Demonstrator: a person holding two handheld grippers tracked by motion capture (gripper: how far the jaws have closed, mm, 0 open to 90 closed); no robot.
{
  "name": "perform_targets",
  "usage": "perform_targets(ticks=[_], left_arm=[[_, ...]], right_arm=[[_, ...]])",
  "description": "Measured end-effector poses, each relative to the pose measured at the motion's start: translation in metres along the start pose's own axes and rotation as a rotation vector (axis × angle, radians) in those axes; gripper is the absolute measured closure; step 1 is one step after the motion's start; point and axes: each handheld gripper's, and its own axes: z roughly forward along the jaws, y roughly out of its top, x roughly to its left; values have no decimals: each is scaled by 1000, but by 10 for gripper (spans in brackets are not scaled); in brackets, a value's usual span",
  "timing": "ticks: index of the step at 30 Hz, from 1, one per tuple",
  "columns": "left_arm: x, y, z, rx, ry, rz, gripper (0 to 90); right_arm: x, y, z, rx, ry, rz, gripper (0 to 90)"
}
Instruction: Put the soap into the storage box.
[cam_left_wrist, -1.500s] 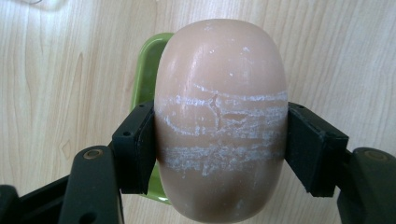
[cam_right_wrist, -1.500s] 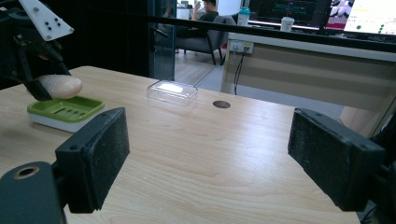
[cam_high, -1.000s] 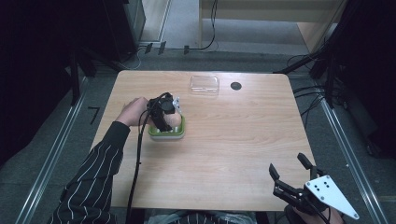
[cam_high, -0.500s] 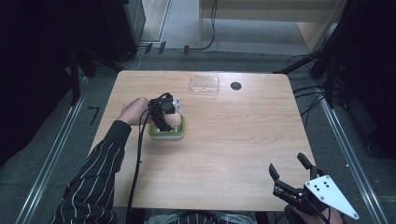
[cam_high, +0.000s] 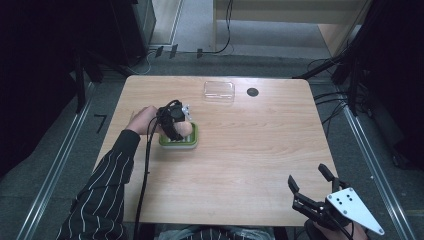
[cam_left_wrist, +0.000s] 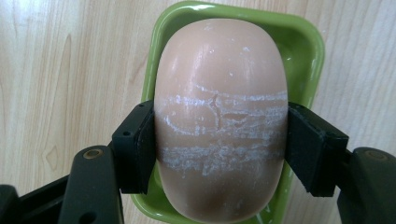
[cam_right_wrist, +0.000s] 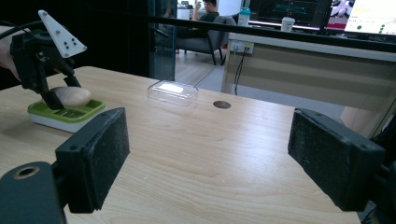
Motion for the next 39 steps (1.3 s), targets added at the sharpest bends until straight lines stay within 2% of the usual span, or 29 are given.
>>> perform_targets(ticks=[4, 9, 14, 30, 39], left_arm=[[2, -2, 4, -9, -9, -12, 333], [1, -2, 8, -13, -11, -4, 333], [2, -3, 13, 1, -14, -2, 333], [7, -10, 20, -46, -32, -27, 332], [10, -14, 22, -77, -69, -50, 328]], right_arm=[[0, 0, 0, 0, 0, 1, 132], [0, 0, 0, -1, 0, -1, 132], [0, 0, 0, 0, 1, 0, 133], [0, 0, 0, 0, 1, 0, 132], [0, 0, 0, -1, 0, 0, 133]])
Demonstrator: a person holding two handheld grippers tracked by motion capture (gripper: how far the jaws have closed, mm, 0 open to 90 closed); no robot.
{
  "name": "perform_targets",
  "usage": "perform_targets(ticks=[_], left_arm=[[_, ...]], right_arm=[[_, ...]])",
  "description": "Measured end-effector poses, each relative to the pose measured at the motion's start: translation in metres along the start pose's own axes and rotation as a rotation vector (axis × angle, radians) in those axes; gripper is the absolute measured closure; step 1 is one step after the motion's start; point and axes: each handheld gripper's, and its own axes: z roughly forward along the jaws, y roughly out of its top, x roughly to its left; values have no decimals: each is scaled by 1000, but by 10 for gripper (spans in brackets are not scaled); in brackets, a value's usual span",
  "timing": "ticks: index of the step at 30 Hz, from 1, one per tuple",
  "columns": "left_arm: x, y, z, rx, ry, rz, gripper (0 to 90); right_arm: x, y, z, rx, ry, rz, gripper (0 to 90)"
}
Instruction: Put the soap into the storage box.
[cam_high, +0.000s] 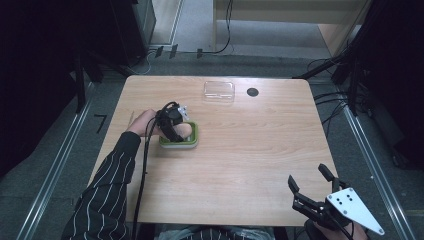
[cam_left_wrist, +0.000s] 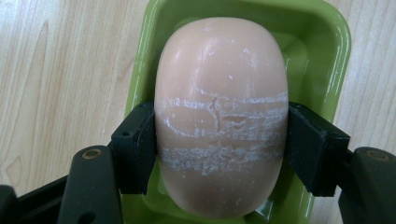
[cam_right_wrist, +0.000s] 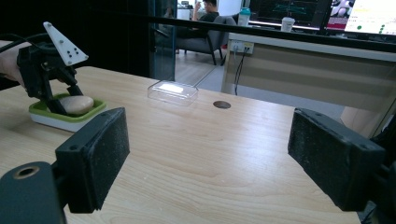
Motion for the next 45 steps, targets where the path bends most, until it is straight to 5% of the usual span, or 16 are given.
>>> perform_targets(ticks=[8, 35, 45], left_arm=[[-1, 0, -1, -18, 9, 4, 308], [-8, 10, -21, 85, 51, -8, 126], [-23, 10, -36, 64, 91, -101, 79]], right_arm=[[0, 0, 0, 0, 0, 1, 133], [-3, -1, 2, 7, -2, 5, 132], [-2, -1, -1, 1, -3, 6, 132]])
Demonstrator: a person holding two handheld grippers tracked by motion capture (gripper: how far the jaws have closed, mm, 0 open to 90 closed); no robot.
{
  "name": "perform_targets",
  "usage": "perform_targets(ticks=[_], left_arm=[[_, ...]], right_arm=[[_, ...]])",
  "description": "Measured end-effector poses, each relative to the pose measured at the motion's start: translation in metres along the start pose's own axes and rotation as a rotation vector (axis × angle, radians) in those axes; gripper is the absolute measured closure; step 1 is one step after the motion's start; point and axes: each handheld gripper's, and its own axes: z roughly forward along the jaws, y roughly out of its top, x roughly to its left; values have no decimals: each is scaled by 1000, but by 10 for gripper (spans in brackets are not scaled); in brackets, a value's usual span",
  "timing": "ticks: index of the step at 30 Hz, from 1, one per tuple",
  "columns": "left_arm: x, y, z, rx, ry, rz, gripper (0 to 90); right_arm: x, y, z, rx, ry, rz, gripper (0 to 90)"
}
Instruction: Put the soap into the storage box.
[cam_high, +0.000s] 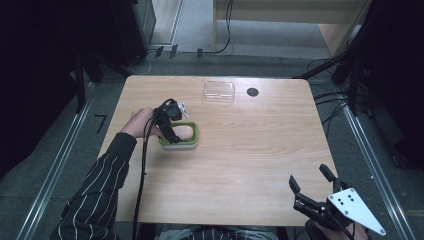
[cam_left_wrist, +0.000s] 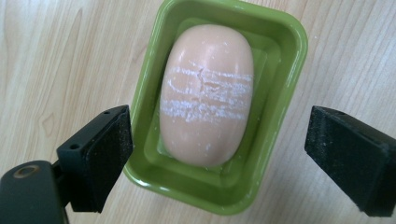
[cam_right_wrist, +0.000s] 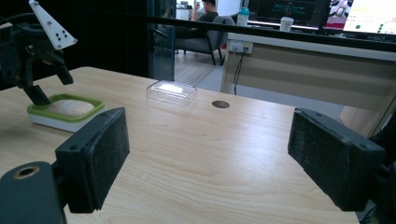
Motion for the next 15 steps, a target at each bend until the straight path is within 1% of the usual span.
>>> perform_targets(ticks=[1, 2, 4, 5, 7, 10, 11, 12, 14, 15], left_arm=[[-1, 0, -1, 11, 7, -5, 75], [-2, -1, -2, 10, 15, -9, 70], [-5, -3, -4, 8, 17, -28, 68], [-7, -4, -6, 12, 22, -27, 64], [-11, -7, -9, 16, 27, -38, 58], [-19, -10, -16, 20, 47, -45, 40], [-21, -12, -19, 20, 48, -44, 38], [-24, -13, -21, 14, 48, -56, 36], [-30, -16, -25, 20, 53, -58, 31], [-33, -18, -27, 22, 61, -68, 30]], right_arm=[[0, 0, 0, -3, 0, 0, 132], [1, 0, 0, -4, 2, -4, 132], [1, 0, 2, 1, 5, -9, 133], [1, 1, 2, 4, 3, -11, 133], [1, 0, 1, 1, 1, -6, 133], [1, 1, -1, -5, -3, -5, 132], [1, 1, -1, -4, -2, -4, 133], [2, 1, 0, -2, -1, -6, 133], [3, 1, 0, -1, 0, -14, 132], [3, 1, 0, 1, -1, -13, 132]])
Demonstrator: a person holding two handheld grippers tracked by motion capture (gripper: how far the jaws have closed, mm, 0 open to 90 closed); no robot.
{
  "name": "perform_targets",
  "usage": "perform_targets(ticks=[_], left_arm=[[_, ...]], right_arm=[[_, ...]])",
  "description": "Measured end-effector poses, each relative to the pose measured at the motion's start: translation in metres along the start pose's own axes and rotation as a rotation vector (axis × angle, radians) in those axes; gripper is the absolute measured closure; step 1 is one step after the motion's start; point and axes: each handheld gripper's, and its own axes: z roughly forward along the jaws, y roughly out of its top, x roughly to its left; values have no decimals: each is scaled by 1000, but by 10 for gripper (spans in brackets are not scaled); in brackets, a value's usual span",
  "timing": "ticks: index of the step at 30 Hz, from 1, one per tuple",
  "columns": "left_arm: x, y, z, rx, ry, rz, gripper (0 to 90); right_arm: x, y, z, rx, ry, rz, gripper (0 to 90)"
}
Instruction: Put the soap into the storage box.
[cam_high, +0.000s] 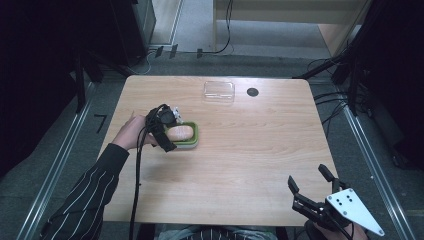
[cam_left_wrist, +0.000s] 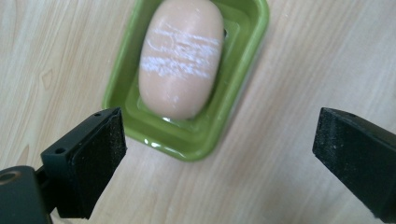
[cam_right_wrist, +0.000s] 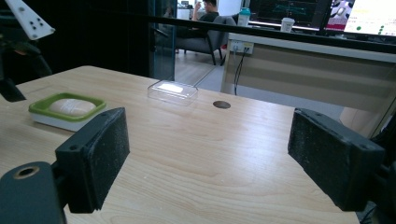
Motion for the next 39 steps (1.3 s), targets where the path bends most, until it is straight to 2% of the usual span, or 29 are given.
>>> perform_targets(ticks=[7, 14, 22, 27, 35, 39], left_arm=[[-18, -15, -9, 20, 13, -53, 24], [-37, -30, -12, 43, 12, -79, 21], [-55, -46, -10, 51, 15, -102, 20], [-66, -54, -6, 74, -9, -120, 20], [-82, -70, 1, 110, -2, -131, 20], [-89, -75, 4, 101, -19, -142, 21]], right_arm=[[0, 0, 0, 0, -1, 2, 133], [0, 0, 0, 0, -1, 1, 132], [0, 0, 0, 1, -1, -1, 133], [0, 0, 0, 0, -1, 0, 132], [0, 0, 0, 1, -1, 0, 132], [0, 0, 0, 1, -1, -1, 132]])
